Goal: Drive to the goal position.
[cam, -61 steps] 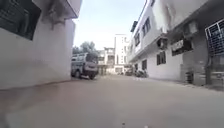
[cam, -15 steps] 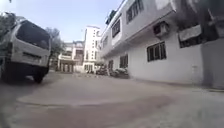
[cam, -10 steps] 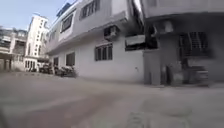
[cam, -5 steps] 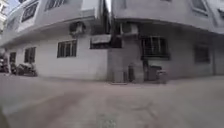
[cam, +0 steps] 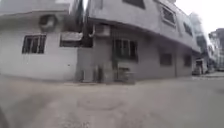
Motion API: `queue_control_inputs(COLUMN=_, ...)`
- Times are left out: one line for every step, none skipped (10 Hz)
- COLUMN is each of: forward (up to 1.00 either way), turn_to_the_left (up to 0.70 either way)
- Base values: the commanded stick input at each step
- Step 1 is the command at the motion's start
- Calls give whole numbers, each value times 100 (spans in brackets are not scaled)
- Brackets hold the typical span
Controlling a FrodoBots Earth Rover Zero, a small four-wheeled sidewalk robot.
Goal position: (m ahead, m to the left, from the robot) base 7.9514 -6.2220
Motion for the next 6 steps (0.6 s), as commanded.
queue_control_inputs(forward=0, turn_to_the_left=-100)
queue_control_inputs(forward=0, turn_to_the_left=-100)
queue_control_inputs(forward=0, turn_to_the_left=-100)
queue_control_inputs(forward=0, turn_to_the_left=-100)
queue_control_inputs(forward=0, turn_to_the_left=-100)
queue_control_inputs(forward=0, turn_to_the_left=-100)
